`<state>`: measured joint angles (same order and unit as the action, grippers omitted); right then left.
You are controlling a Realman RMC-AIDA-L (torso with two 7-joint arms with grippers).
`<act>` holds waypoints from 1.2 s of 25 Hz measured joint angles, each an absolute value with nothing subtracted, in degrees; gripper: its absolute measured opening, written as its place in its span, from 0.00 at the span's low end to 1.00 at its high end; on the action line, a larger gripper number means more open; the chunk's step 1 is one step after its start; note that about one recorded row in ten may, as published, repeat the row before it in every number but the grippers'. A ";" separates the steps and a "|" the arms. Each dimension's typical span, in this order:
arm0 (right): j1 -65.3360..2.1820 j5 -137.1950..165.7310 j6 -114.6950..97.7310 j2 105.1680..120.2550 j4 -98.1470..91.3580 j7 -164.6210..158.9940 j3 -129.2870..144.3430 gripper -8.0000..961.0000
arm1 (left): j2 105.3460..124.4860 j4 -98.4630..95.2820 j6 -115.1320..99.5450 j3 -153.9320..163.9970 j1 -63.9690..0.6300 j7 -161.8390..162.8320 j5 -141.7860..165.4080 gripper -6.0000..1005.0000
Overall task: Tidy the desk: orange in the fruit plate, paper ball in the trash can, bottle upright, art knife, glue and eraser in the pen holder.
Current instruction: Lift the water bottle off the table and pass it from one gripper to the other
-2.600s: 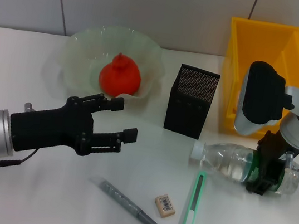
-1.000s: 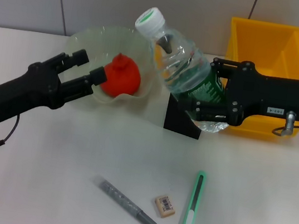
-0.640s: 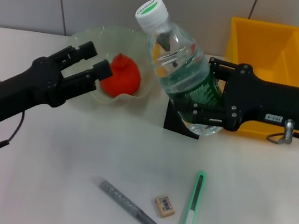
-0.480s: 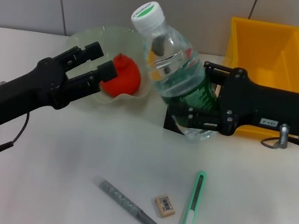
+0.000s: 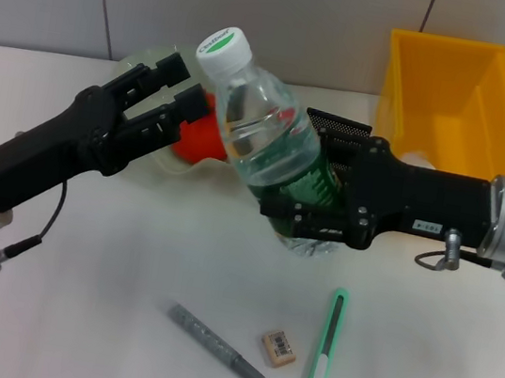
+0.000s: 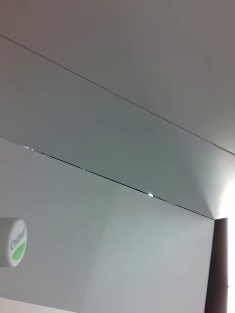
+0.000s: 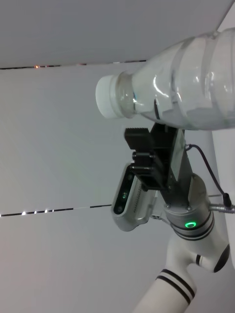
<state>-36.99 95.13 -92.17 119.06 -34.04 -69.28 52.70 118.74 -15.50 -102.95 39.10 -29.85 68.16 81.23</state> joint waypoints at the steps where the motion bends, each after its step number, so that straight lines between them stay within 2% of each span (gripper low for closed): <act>1: -36.99 95.13 -92.17 119.06 -34.04 -69.28 52.70 0.79 | 118.74 -15.09 -102.98 39.08 -30.03 67.93 81.16 0.73; 22: -38.67 95.09 -92.08 119.13 -28.90 -67.42 52.90 0.79 | 118.74 -14.06 -102.77 39.44 -29.72 66.15 81.50 0.73; 30: -37.16 95.22 -92.23 119.18 -27.50 -66.61 52.91 0.79 | 118.58 -12.55 -102.71 39.63 -29.21 64.76 81.57 0.72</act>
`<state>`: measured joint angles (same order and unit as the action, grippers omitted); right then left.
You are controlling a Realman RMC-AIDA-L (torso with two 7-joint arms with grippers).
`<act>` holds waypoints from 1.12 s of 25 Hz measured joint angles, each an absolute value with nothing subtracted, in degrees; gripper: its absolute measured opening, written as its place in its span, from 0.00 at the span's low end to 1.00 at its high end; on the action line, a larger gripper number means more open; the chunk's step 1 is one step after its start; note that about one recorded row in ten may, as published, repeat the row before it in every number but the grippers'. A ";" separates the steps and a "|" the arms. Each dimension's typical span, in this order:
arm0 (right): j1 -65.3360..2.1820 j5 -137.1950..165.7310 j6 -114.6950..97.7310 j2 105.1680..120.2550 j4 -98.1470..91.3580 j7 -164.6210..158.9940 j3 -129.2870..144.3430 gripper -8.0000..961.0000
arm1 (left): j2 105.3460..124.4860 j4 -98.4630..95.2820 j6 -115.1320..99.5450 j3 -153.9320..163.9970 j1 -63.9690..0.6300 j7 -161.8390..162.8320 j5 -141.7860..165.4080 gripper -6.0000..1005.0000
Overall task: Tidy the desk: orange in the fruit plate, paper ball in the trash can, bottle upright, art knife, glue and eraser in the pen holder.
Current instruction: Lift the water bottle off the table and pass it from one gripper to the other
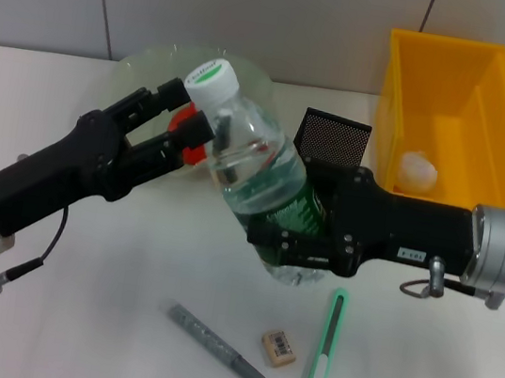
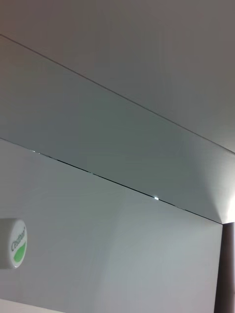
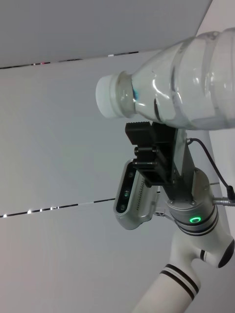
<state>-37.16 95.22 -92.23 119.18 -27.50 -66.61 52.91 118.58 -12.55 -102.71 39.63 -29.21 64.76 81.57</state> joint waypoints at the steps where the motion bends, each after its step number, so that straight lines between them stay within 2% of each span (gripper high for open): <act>1: -37.16 95.22 -92.23 119.18 -27.50 -66.61 52.91 0.79 | 118.56 -12.43 -102.66 40.04 -28.93 64.48 81.63 0.72; 28: -34.75 95.51 -93.49 119.18 -22.08 -62.42 52.90 0.80 | 118.70 -10.84 -100.40 42.62 -26.81 62.66 81.64 0.71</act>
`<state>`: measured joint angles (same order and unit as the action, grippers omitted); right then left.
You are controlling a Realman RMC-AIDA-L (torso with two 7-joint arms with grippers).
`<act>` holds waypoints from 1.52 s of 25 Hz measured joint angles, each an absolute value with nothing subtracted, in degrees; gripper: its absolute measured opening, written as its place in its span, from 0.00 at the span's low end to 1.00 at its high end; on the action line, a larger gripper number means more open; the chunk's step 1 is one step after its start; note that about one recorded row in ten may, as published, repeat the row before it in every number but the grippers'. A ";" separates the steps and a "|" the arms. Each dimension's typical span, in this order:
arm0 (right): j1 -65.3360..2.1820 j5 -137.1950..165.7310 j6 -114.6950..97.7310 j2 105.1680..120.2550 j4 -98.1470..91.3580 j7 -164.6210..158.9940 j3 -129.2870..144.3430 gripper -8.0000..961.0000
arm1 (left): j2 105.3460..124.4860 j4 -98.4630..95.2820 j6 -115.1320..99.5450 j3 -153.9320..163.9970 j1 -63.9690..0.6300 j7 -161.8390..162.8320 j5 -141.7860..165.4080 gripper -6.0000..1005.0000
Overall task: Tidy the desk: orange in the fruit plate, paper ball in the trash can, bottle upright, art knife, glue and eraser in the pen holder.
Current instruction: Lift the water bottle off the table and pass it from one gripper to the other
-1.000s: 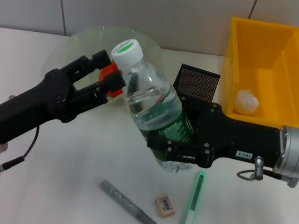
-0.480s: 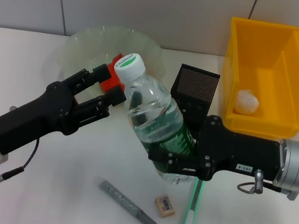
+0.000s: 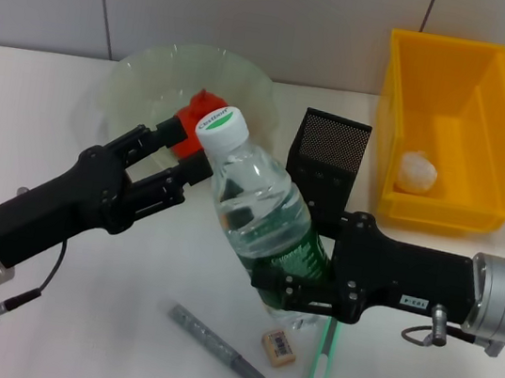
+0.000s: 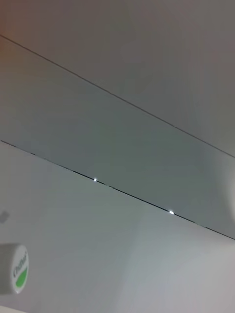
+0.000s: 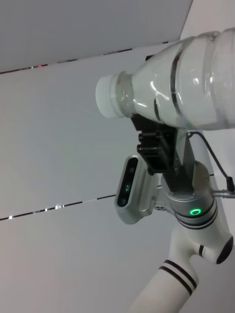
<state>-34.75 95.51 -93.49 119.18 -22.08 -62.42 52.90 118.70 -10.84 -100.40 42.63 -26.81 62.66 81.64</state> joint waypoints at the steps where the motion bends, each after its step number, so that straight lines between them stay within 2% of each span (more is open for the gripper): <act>1: -34.75 95.51 -93.49 119.18 -22.08 -62.42 52.90 0.80 | 118.73 -10.62 -100.28 42.62 -26.81 62.59 81.64 0.71; 18: -33.81 95.30 -94.24 118.92 -23.26 -62.42 52.48 0.80 | 118.60 -10.19 -102.73 42.63 -25.94 62.85 81.74 0.71; 38: -37.64 95.28 -90.20 119.53 -18.48 -62.16 55.92 0.80 | 118.99 -8.46 -103.54 43.51 -27.85 62.19 81.57 0.70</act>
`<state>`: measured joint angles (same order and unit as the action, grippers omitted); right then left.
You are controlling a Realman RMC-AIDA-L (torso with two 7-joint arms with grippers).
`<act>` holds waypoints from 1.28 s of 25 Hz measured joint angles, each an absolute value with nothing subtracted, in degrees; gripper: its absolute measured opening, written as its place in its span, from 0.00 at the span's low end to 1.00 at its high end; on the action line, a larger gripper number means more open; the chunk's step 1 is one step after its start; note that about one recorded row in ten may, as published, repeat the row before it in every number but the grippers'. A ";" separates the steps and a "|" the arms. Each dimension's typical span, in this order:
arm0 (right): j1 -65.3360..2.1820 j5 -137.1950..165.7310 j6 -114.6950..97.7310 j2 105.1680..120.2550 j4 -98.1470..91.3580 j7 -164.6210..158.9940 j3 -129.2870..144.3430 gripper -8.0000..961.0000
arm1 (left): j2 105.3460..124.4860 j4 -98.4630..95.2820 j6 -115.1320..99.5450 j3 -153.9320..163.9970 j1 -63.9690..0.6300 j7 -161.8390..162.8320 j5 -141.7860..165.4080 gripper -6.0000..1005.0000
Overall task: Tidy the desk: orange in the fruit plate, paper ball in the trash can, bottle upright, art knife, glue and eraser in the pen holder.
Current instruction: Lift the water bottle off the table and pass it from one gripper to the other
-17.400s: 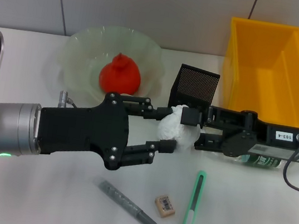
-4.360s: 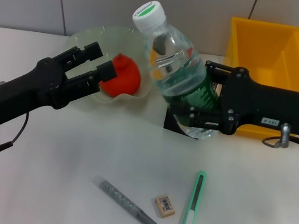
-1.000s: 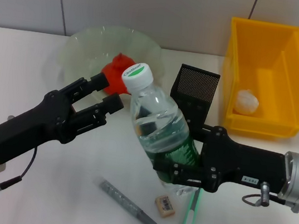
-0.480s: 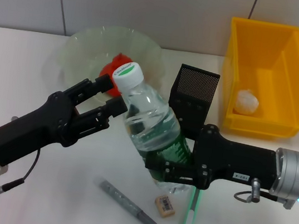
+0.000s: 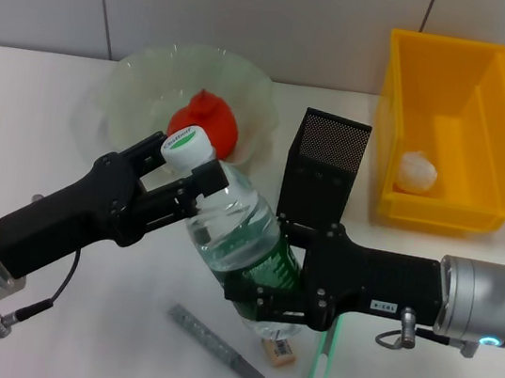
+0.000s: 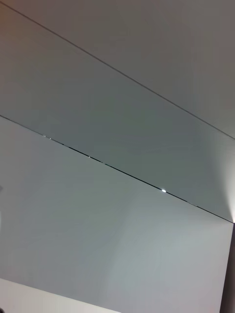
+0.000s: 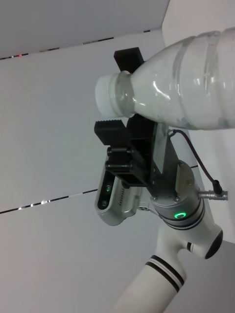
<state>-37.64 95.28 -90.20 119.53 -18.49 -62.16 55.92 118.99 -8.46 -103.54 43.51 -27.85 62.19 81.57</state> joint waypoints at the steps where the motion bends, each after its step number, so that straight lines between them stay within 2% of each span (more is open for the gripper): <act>1: -37.65 95.27 -90.20 119.54 -18.48 -62.15 55.94 0.80 | 118.99 -8.37 -103.54 43.51 -27.85 62.07 81.57 0.70; 32: -37.67 95.09 -90.53 119.61 -17.32 -61.12 55.93 0.80 | 118.85 -8.26 -102.65 44.44 -27.75 60.99 81.74 0.69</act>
